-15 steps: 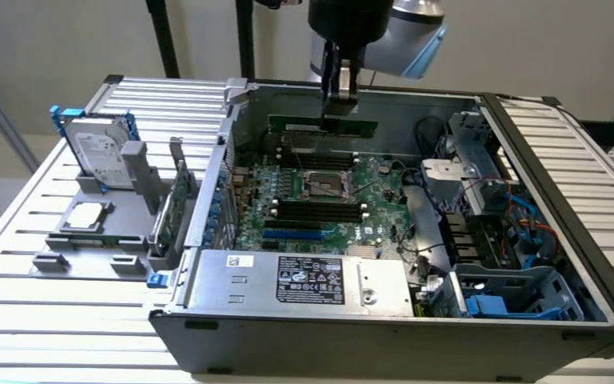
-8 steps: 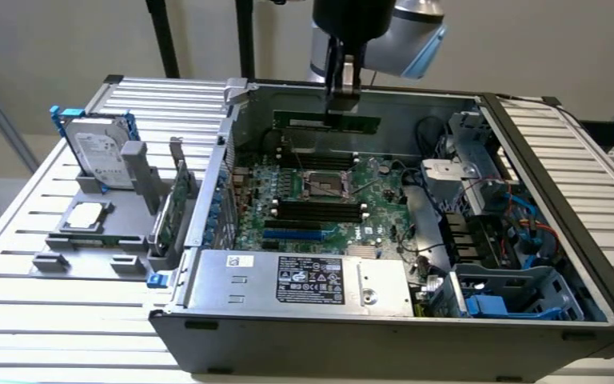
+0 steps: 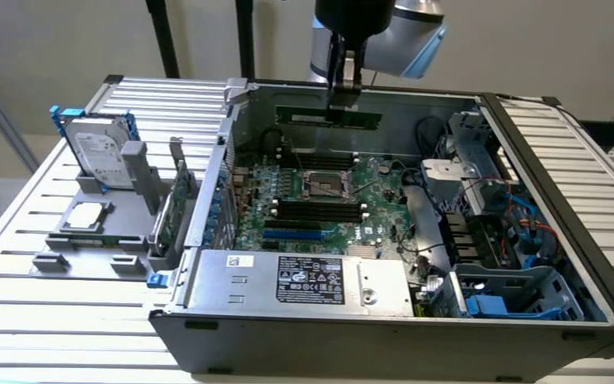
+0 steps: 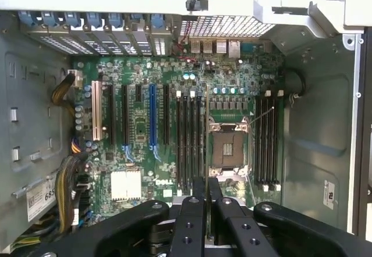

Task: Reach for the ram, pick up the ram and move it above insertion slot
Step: 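Pick up the ram and move it above insertion slot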

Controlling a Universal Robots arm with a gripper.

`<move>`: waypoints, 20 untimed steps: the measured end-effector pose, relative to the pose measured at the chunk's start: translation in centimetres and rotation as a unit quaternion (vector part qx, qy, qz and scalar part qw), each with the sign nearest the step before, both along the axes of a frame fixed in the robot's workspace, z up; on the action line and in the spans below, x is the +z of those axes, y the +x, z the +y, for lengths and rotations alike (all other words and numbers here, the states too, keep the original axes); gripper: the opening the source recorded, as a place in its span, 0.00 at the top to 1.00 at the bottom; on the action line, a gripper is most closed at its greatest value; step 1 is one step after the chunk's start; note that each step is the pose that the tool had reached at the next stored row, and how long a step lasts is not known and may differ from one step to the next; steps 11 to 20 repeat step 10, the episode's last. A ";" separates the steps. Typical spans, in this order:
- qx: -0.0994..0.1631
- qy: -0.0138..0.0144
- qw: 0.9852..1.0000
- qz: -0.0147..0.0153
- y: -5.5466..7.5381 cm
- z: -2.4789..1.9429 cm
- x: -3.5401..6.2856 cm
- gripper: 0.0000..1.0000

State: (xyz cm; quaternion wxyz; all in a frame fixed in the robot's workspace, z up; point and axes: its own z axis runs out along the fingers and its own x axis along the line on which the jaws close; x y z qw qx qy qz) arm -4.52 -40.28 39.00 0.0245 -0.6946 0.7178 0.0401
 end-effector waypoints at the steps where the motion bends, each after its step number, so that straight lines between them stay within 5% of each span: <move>1: 0.000 0.000 1.000 0.000 0.0 0.01 0.00 0.87; 20: -0.001 0.000 1.000 0.000 0.0 0.02 0.00 0.87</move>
